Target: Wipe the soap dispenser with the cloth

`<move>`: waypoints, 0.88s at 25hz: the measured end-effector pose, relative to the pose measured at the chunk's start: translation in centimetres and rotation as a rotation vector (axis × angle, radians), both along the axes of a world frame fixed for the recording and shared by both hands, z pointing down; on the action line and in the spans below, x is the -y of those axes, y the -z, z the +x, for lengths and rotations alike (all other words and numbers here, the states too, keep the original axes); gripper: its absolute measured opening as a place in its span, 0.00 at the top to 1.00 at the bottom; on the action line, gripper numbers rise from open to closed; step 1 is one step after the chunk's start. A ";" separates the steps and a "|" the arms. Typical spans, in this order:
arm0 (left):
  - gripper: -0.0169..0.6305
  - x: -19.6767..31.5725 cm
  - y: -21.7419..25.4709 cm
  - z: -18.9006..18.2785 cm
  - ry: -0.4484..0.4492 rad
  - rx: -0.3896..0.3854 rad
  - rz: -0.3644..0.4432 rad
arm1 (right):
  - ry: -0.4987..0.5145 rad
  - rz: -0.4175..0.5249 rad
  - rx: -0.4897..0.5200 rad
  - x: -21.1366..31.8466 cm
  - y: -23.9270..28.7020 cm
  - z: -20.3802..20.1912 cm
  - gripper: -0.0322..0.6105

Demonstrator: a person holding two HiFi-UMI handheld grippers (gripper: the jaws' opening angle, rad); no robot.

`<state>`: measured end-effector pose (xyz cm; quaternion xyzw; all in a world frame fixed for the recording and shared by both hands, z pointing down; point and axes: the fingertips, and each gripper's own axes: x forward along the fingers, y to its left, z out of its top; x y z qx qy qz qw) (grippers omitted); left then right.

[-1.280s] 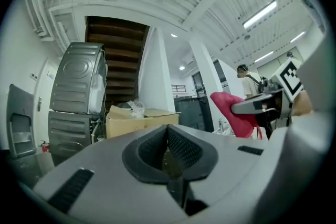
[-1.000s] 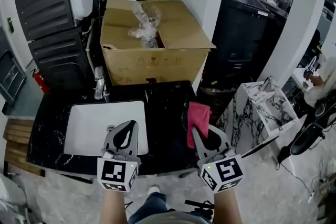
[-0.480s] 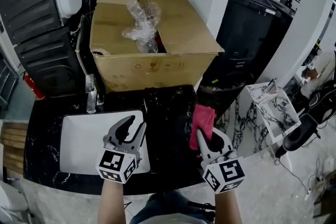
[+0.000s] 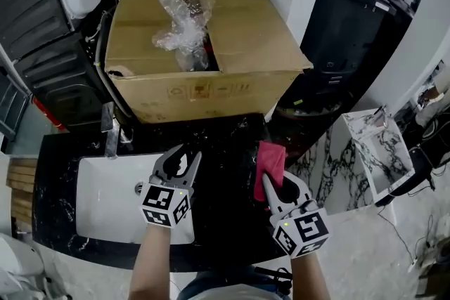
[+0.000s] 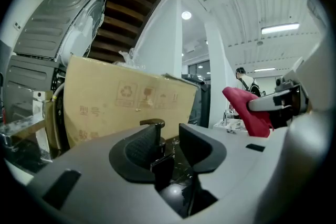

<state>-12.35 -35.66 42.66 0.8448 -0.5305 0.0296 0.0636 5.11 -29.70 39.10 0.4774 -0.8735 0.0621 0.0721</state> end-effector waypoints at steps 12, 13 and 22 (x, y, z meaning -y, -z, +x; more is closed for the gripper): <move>0.72 6.2 -3.0 0.9 0.016 0.037 -0.027 | 0.006 -0.084 -0.024 3.8 -3.7 1.5 0.87; 0.72 6.5 -3.1 1.0 0.018 0.042 -0.024 | 0.008 -0.084 -0.026 4.0 -3.8 1.4 0.87; 0.83 6.7 -2.9 1.0 0.032 0.083 0.023 | 0.007 -0.106 -0.019 3.9 -4.7 1.3 0.87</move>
